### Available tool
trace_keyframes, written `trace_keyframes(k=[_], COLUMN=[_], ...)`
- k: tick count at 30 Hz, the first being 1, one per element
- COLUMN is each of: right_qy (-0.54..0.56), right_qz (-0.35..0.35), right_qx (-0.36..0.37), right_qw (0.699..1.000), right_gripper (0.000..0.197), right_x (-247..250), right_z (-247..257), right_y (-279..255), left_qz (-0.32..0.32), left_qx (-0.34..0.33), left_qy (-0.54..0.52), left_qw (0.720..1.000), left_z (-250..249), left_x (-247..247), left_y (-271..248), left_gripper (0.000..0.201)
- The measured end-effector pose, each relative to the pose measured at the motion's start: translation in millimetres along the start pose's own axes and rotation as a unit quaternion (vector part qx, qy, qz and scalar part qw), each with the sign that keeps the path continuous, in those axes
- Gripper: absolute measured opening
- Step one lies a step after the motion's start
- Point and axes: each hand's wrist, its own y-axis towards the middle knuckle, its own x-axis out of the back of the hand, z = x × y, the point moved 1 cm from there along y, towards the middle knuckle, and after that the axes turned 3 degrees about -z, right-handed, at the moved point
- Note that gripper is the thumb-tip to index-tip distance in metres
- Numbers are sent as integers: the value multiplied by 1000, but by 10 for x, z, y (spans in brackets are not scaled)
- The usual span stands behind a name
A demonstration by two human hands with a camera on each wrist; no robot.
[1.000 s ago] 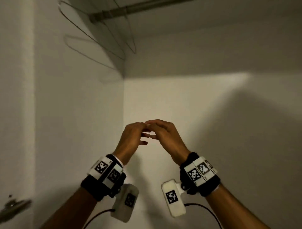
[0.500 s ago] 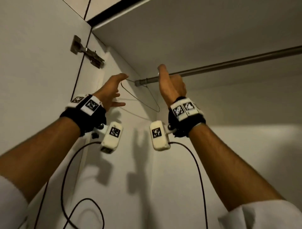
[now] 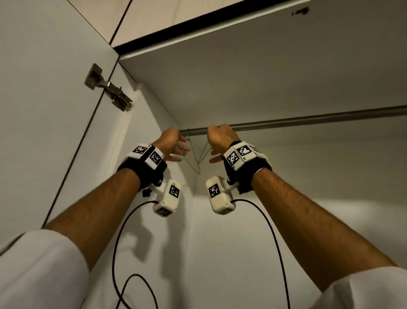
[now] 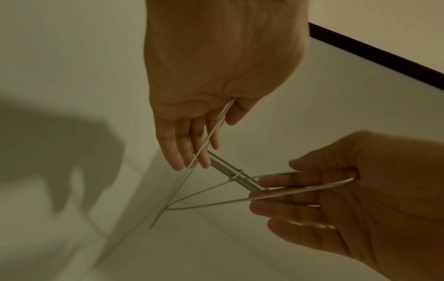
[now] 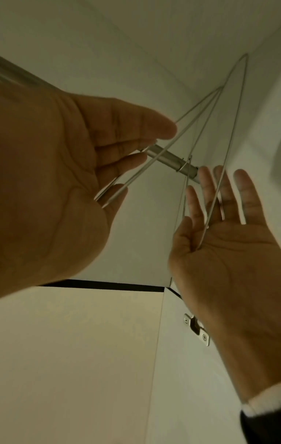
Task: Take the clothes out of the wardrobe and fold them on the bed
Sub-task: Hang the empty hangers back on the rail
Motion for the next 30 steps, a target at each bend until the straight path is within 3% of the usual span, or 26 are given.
trace_keyframes(k=[2, 6, 9, 12, 15, 17, 22, 27, 30], right_qy=[-16, -30, 9, 54, 66, 97, 182, 268, 280], right_qz=[-27, -44, -35, -34, -55, -65, -78, -69, -77], right_qx=[25, 53, 45, 41, 53, 51, 5, -146, -228], right_qw=[999, 997, 998, 997, 995, 992, 980, 950, 929], right_gripper=[33, 28, 31, 28, 25, 29, 36, 36, 39], right_x=[17, 79, 156, 227, 327, 407, 672, 1214, 1540], right_z=[8, 22, 47, 10, -142, -368, -1249, -2117, -2586], right_y=[20, -18, -105, -258, -583, -809, -1587, -2566, -3184], left_qz=[-24, -29, -2, 32, 35, 43, 88, 206, 291], left_qx=[-40, -148, -251, -344, -367, -375, -327, -348, -377], left_qy=[3, 92, 201, 218, 210, 221, 300, 379, 428], left_qw=[999, 984, 947, 913, 905, 899, 892, 832, 768], left_z=[-38, 22, 37, 31, 87, 160, 588, 1265, 1640], left_x=[-113, -243, -348, -519, -648, -738, -1159, -1762, -2174], left_y=[-1, -12, -182, -532, -900, -1155, -1857, -2680, -3168], left_gripper=[26, 42, 39, 33, 40, 33, 28, 25, 28])
